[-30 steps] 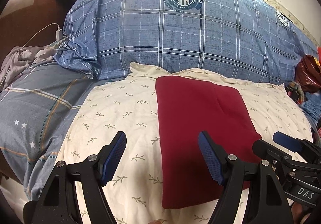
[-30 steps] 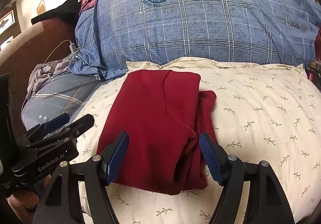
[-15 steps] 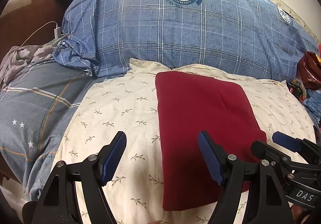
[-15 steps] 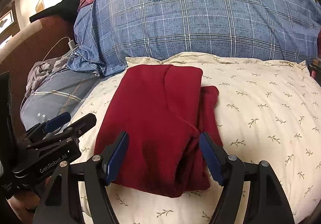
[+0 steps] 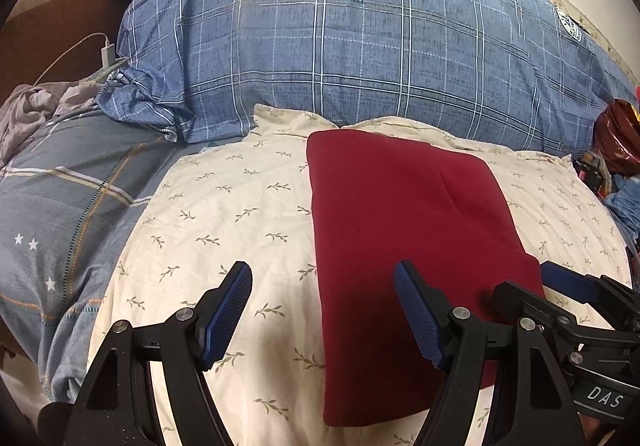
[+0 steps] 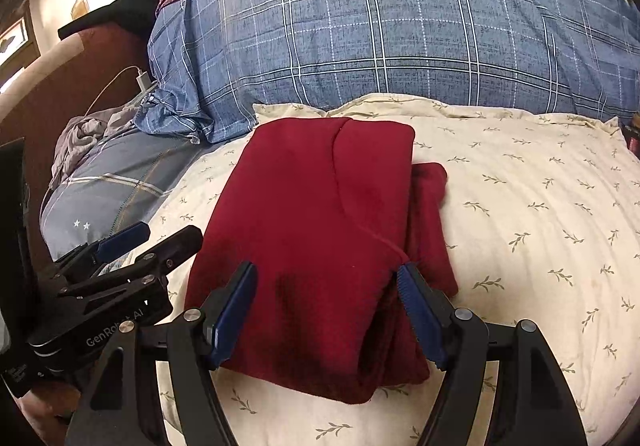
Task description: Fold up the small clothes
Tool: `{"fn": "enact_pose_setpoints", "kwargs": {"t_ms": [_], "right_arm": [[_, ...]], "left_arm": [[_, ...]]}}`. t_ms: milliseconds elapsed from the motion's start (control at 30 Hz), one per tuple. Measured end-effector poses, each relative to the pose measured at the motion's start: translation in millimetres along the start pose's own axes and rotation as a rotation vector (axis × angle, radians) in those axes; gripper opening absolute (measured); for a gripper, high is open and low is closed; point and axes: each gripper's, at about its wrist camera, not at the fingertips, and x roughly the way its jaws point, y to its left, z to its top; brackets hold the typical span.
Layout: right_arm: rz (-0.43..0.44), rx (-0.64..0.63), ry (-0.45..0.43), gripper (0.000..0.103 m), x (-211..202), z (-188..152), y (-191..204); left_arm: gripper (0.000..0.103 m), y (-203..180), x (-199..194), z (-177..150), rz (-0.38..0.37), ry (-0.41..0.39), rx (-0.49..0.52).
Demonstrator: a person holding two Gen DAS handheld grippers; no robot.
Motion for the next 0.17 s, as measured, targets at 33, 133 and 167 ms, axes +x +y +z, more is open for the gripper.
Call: {"fn": "enact_pose_setpoints", "kwargs": {"t_ms": [33,133,167], "right_arm": [[-0.001,-0.001,0.001,0.074,1,1,-1],[-0.013,-0.003,-0.013,0.074,0,4,-6],[-0.03,-0.007,-0.025,0.074,-1,8,-11]], "left_arm": [[0.072,1,1,0,-0.001,0.001,-0.004],[0.072,6,11,1,-0.007,0.019,-0.015],[0.072,8,14,2,-0.013,0.03,-0.018]]}}
